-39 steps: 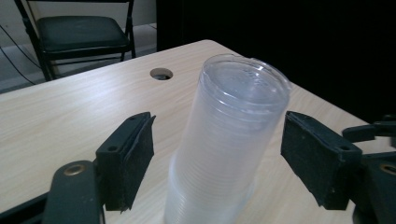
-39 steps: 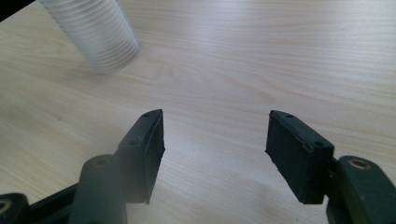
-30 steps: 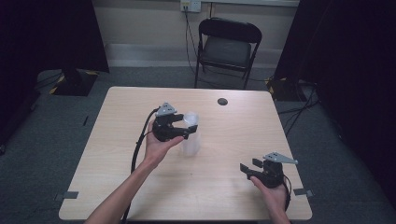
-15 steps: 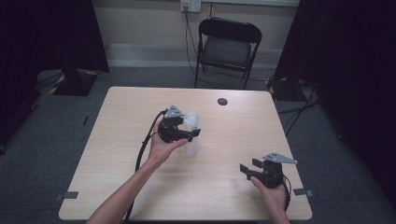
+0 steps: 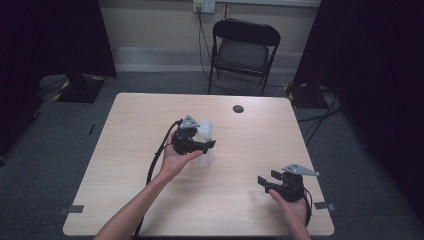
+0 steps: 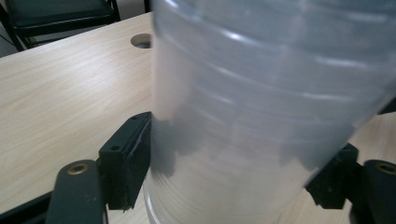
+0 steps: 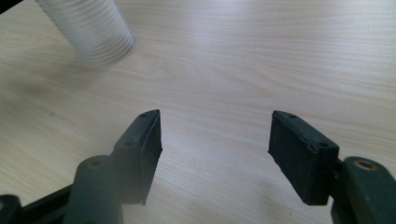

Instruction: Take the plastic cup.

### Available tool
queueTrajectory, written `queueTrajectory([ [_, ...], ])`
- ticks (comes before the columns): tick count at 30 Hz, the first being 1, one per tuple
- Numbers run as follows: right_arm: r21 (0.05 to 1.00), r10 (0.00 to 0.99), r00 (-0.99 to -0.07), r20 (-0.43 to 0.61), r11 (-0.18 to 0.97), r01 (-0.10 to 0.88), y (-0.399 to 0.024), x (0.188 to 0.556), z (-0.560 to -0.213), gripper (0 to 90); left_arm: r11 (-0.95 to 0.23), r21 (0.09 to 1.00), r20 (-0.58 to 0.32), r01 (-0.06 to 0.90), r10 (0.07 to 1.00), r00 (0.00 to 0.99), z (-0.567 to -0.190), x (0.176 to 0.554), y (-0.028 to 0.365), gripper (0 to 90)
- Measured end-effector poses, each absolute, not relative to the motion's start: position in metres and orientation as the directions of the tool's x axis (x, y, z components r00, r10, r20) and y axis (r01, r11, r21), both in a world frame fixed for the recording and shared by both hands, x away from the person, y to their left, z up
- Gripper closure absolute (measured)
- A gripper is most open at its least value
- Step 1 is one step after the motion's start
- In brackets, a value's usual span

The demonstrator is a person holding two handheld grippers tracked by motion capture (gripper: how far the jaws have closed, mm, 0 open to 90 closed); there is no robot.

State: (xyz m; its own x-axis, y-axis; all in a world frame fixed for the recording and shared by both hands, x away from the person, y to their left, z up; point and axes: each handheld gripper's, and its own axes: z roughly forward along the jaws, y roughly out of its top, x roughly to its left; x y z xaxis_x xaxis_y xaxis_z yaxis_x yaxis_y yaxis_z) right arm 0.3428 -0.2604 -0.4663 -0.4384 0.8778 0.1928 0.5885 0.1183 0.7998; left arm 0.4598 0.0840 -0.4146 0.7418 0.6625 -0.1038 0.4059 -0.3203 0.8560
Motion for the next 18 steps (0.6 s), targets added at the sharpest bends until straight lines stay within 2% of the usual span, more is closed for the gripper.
queueTrajectory([
  [18, 0.799, 0.879, -0.442, 0.18, 0.132, 0.587, -0.2588, 0.3423, -0.4682, 34.5, -0.279, 0.875, -0.112, 0.396, 0.679, 0.725, -0.4052, 0.4567, 0.0876, 29.9],
])
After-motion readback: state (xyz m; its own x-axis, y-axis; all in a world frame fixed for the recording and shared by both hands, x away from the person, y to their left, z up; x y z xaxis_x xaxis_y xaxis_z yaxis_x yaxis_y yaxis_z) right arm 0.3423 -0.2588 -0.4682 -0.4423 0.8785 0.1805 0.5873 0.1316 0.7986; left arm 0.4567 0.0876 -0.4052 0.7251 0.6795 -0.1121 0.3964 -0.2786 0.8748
